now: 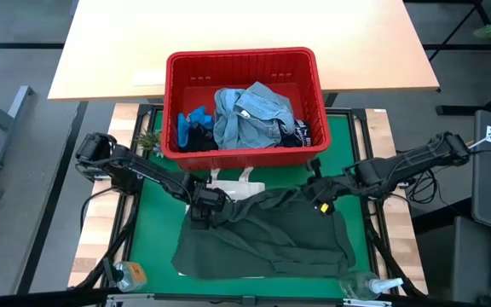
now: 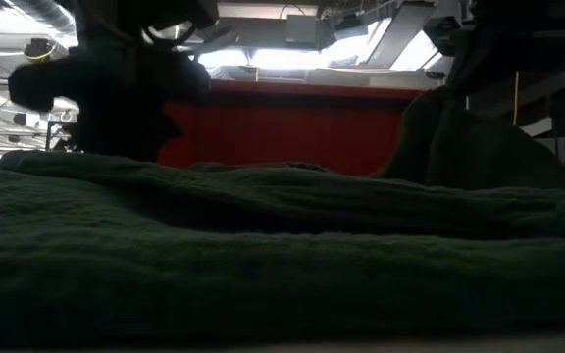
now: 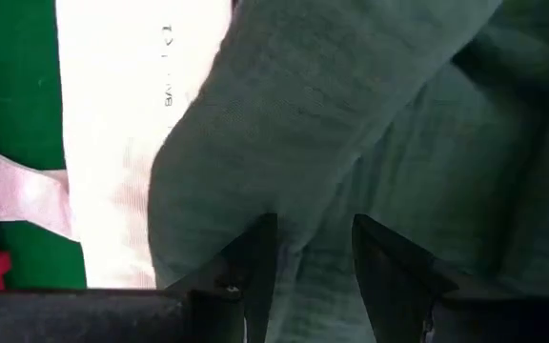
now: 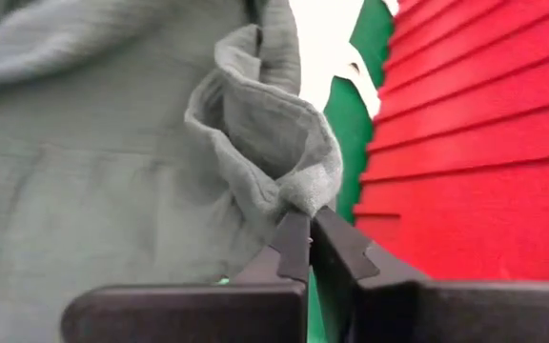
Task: Fold Laundry from Bin
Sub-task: Fold the green t-shirt
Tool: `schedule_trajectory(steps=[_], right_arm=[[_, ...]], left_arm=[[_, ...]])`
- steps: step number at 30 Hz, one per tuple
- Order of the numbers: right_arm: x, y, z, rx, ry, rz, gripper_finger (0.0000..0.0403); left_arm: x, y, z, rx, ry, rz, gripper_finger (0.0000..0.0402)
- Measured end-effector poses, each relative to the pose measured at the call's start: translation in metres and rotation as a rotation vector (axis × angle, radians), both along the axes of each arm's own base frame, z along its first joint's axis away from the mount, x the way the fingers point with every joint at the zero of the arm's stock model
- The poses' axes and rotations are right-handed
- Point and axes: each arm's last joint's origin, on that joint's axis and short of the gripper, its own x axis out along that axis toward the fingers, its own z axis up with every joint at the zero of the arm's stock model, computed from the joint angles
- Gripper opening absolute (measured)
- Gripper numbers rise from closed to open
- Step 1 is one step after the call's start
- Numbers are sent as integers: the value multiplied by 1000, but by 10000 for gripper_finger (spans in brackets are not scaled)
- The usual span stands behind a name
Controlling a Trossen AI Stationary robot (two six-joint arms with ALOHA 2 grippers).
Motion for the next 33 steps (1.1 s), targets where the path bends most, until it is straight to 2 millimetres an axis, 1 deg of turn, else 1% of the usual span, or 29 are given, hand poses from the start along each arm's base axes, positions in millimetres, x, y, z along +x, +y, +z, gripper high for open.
schedule_trajectory(steps=[7, 16, 20, 23, 27, 30, 33], right_arm=[[3, -10, 0, -13, 6, -25, 3], [3, -12, 0, -26, 10, -17, 3], [3, -12, 0, -26, 10, -16, 3], [3, -12, 0, -26, 10, -16, 3], [3, -12, 0, -27, 10, -16, 3], [3, -12, 0, -27, 10, -16, 3], [3, -12, 0, -27, 10, -16, 3]], left_arm=[[-1, 6, -7, 37, -20, 30, 125], [-3, 18, -16, 38, -23, 73, 81], [-3, 18, -16, 30, -23, 70, 63], [-3, 18, -16, 29, -23, 67, 58], [-3, 18, -16, 30, -22, 61, 74], [-3, 18, -16, 29, -22, 61, 102], [3, 17, -9, 14, -44, 45, 133]])
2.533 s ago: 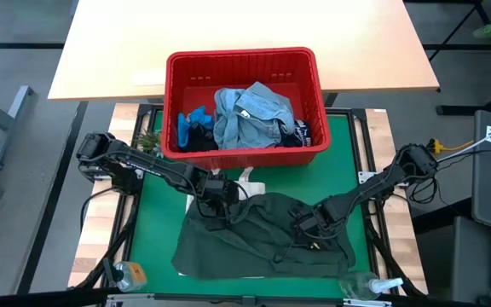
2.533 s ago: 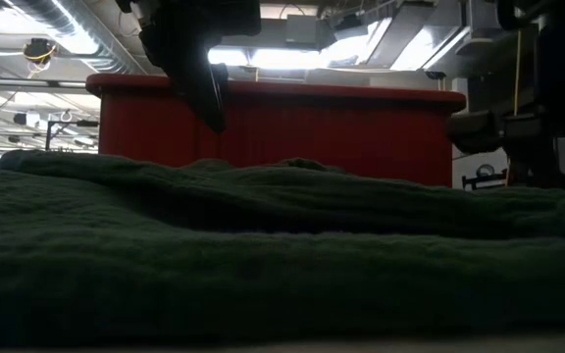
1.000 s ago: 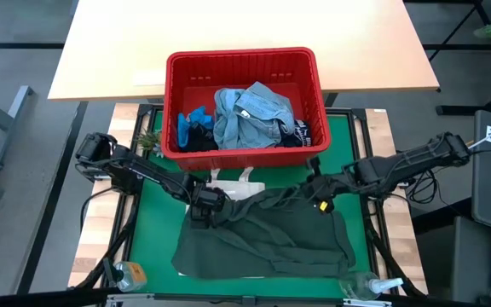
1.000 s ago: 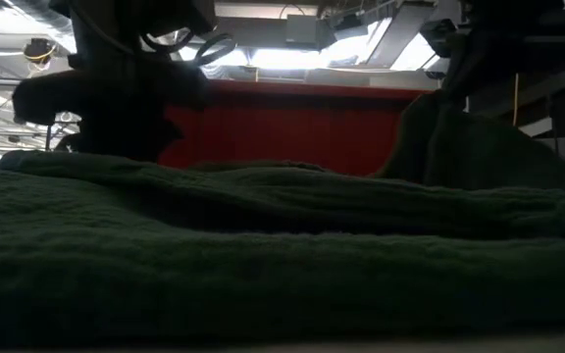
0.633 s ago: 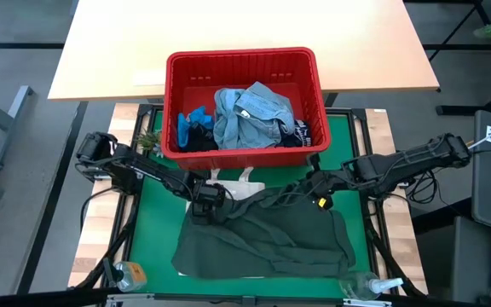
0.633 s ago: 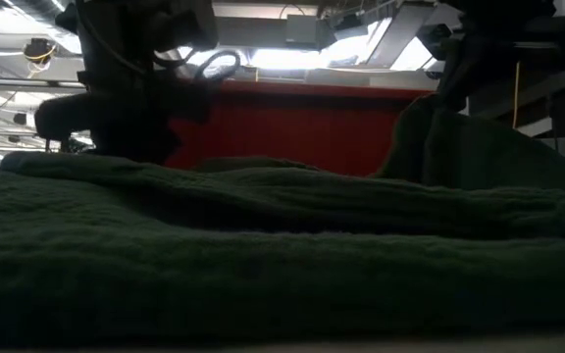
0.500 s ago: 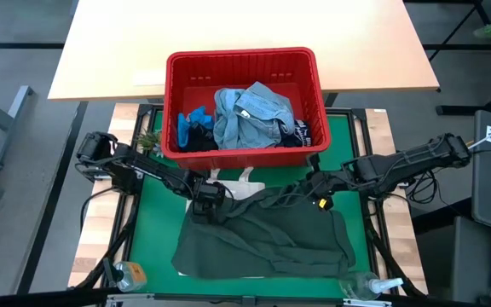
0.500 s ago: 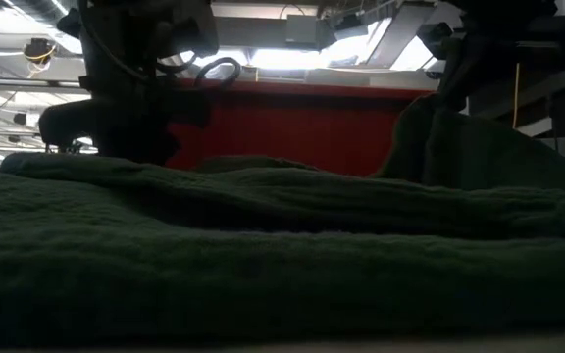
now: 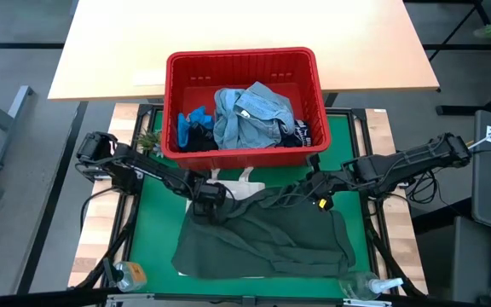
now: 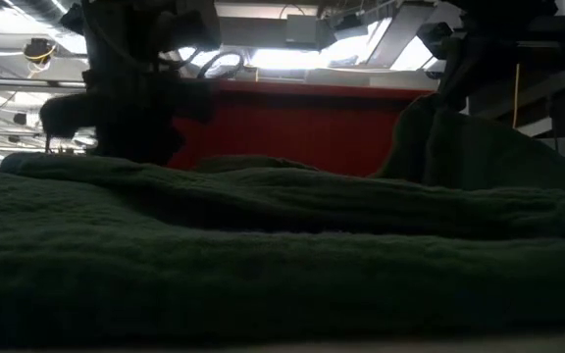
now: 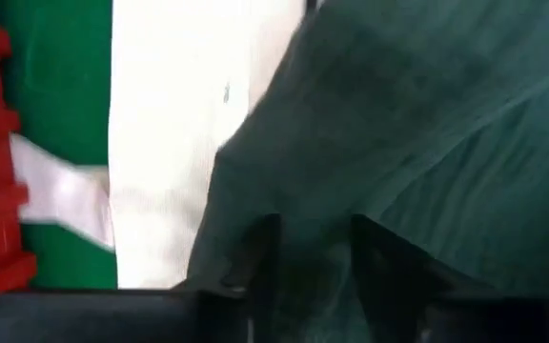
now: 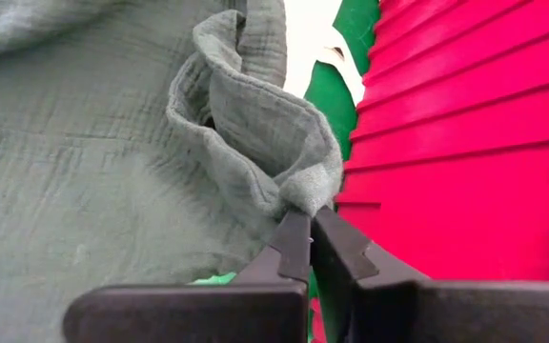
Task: Fold Laundry from Bin
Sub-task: Fold the green t-shirt
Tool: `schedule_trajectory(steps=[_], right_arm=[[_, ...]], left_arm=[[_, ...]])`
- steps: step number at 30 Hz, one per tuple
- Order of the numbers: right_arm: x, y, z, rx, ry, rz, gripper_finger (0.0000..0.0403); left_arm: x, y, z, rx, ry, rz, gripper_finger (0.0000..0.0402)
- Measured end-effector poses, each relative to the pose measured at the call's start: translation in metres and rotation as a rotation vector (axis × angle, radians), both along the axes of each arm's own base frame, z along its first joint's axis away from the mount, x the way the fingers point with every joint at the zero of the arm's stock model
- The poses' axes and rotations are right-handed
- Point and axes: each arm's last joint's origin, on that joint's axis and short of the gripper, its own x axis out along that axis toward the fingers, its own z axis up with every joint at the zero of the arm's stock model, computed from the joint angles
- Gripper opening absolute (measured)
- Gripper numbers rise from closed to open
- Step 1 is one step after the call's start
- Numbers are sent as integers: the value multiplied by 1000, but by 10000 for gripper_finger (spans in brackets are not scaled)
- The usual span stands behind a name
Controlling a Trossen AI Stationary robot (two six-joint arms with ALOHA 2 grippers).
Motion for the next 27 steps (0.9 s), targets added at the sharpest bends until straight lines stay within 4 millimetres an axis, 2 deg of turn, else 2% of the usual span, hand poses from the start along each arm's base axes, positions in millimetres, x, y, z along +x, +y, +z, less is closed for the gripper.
schedule_trajectory(steps=[4, 8, 15, 21, 27], right_arm=[[0, 0, 0, 0, 0, 0, 3], [0, 0, 0, 7, 2, 5, 3], [0, 0, 0, 6, 4, 5, 3], [-1, 0, 0, 5, 8, 5, 3], [-2, 0, -1, 2, 21, 5, 3]], left_arm=[[10, -3, 13, -11, -44, -18, 160], [12, -7, 20, -19, -50, -49, 168], [1, -17, 17, -33, 55, -90, 160], [0, -22, 10, -34, 10, -107, 156], [-2, -18, -1, -12, -17, -92, 156]])
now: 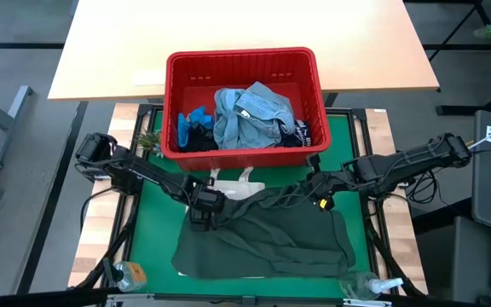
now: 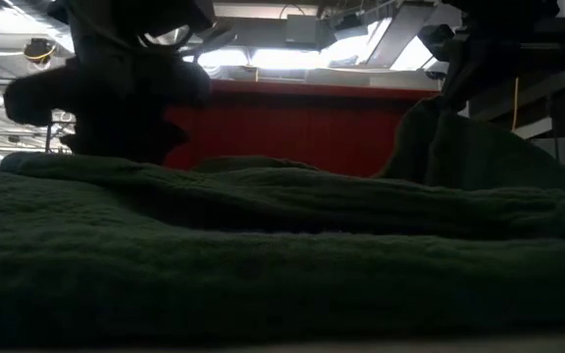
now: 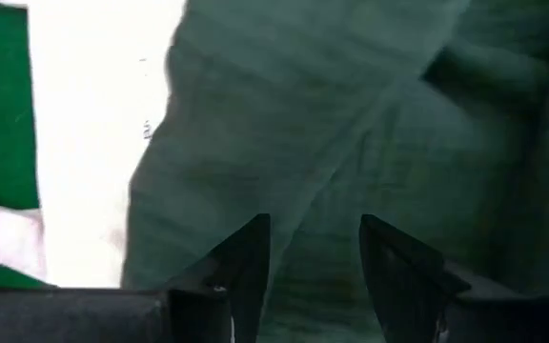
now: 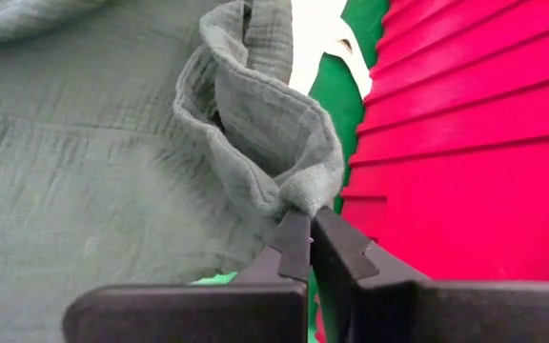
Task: Fold Laundry from Bin
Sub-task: Fold the green t-shirt
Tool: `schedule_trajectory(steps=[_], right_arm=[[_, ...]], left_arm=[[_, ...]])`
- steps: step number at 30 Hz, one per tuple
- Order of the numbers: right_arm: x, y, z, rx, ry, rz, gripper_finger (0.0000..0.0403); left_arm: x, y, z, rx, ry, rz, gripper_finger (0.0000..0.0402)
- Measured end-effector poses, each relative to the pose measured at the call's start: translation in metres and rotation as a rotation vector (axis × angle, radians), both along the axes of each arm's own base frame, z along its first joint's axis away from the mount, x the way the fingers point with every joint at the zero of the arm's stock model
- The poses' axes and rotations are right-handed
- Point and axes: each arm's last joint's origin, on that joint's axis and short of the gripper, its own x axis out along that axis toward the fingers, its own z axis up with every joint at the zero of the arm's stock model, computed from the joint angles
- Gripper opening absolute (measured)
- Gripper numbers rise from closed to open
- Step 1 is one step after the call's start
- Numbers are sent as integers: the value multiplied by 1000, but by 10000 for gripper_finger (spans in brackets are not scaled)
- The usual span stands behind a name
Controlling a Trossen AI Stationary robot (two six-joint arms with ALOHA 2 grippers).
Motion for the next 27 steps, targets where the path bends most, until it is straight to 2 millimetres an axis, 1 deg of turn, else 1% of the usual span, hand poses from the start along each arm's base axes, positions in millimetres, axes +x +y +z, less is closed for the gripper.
schedule_trajectory(steps=[7, 11, 16, 19, 27], right_arm=[[0, 0, 0, 0, 0, 0, 3], [0, 0, 0, 0, 0, 0, 3], [0, 0, 0, 0, 0, 0, 3], [0, 0, 0, 0, -1, 0, 3], [0, 0, 0, 0, -1, 0, 3]], left_arm=[[-4, 9, -8, 11, 25, 28, 156], [-8, 10, -12, 13, 39, 30, 156], [-7, 11, -12, 24, 33, 35, 152], [-6, 13, -12, 21, 19, 44, 136], [-3, 26, -12, 17, 12, 96, 74]])
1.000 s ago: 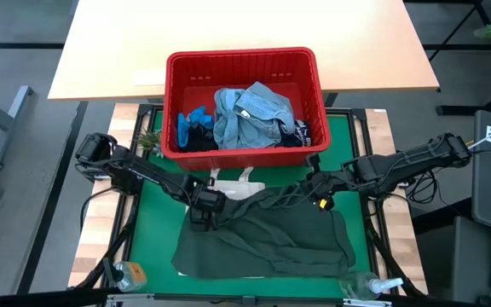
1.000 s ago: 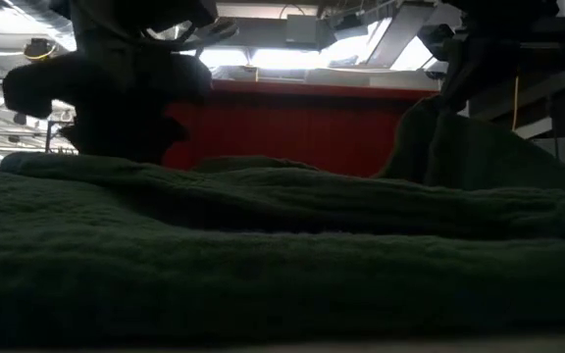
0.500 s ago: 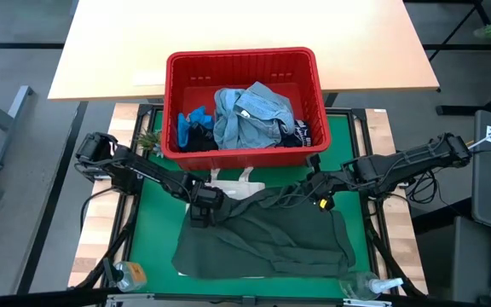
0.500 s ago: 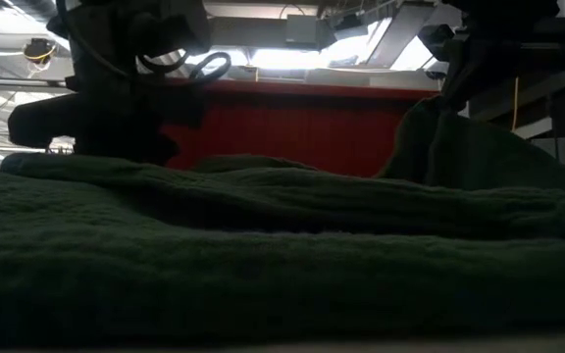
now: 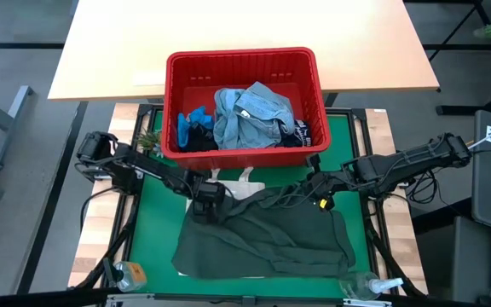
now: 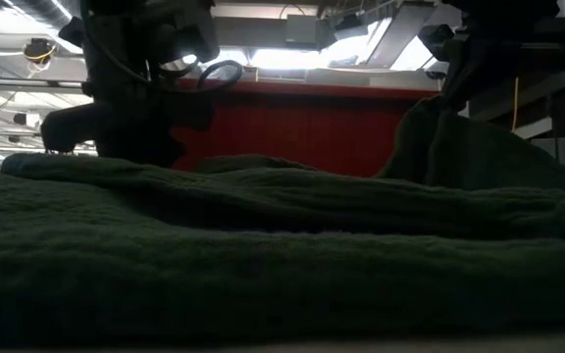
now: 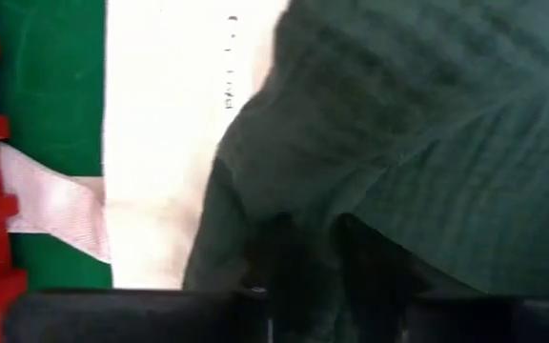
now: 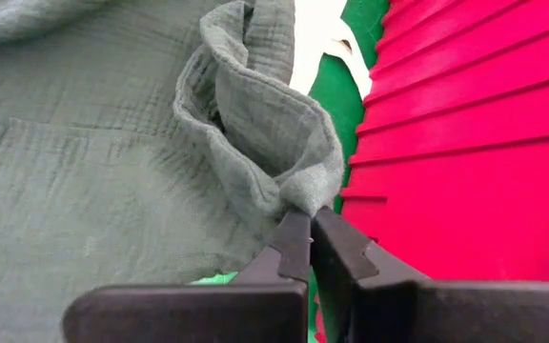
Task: Fold Laundry from Bin
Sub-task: Fold the green t-shirt
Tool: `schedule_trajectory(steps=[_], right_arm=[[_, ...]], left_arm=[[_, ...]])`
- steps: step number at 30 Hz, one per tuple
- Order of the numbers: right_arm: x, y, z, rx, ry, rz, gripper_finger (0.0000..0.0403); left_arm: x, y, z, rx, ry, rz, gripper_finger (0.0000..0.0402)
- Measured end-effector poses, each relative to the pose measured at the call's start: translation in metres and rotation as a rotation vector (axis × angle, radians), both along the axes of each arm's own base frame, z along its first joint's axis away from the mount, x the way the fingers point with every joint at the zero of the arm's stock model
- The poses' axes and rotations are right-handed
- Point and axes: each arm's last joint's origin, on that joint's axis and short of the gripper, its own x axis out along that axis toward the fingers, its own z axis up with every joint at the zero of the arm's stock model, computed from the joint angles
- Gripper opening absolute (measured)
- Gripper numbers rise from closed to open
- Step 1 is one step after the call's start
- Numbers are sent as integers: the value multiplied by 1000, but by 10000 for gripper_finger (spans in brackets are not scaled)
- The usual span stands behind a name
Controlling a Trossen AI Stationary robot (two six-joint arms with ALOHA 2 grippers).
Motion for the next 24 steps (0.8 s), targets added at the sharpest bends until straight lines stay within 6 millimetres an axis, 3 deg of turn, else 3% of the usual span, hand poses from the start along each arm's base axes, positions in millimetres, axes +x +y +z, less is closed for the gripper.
schedule_trajectory(steps=[9, 16, 24], right_arm=[[0, 0, 0, 0, 0, 0, 3], [0, 0, 0, -1, -1, 0, 3], [-12, -5, 16, -30, -69, -29, 3]], left_arm=[[1, 9, 0, 0, 0, 34, 9], [2, 15, 2, -27, 5, 51, 1], [-1, 22, 47, -53, -41, 63, 1]])
